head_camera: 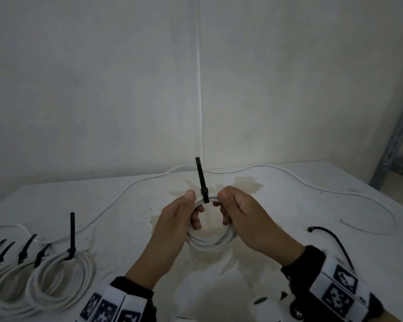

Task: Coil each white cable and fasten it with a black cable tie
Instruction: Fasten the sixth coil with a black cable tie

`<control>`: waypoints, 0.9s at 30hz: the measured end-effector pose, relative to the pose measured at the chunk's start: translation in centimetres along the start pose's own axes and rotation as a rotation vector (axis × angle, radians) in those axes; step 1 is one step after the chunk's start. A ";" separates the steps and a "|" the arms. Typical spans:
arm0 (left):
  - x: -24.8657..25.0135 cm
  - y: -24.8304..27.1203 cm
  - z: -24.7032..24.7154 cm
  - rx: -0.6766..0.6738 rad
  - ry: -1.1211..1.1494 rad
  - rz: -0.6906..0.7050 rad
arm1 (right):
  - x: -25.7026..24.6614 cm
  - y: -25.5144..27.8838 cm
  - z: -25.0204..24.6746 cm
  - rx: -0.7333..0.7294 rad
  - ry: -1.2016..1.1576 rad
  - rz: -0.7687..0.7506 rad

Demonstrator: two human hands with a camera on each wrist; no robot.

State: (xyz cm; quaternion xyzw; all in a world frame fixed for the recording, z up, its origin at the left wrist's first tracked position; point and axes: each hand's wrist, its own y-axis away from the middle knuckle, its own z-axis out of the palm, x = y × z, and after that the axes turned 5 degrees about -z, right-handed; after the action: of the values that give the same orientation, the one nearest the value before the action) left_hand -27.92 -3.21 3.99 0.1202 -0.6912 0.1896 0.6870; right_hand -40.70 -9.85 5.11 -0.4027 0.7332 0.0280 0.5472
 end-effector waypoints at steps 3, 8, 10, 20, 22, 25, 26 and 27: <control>-0.4 0.3 0.2 -0.002 -0.002 -0.017 | 0.1 0.1 0.5 0.030 0.041 -0.018; -0.7 0.1 0.5 0.079 -0.101 0.060 | 0.7 0.0 1.3 0.025 -0.045 0.032; -0.5 -0.3 0.0 0.100 -0.120 0.064 | 0.4 0.0 1.4 -0.016 -0.112 0.043; -1.6 -0.2 -3.2 0.075 -0.134 0.110 | -0.4 -1.2 2.9 -0.073 -0.231 0.012; -1.5 -0.1 -4.8 0.030 -0.189 0.094 | -0.3 -1.5 3.3 -0.045 -0.239 0.026; -1.1 0.5 -6.8 -0.060 -0.163 0.008 | -0.1 -1.7 4.0 -0.045 -0.249 0.052; -1.2 0.6 -7.3 -0.064 -0.183 0.004 | -0.1 -1.8 4.3 -0.054 -0.248 0.060; -1.3 0.7 -7.7 -0.050 -0.218 0.012 | 0.0 -1.8 4.7 -0.065 -0.244 0.060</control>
State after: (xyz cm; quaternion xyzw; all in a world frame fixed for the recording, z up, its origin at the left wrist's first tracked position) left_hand -21.25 0.59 2.53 0.1185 -0.7669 0.1622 0.6095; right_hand -35.90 -8.80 4.00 -0.3916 0.6717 0.1168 0.6179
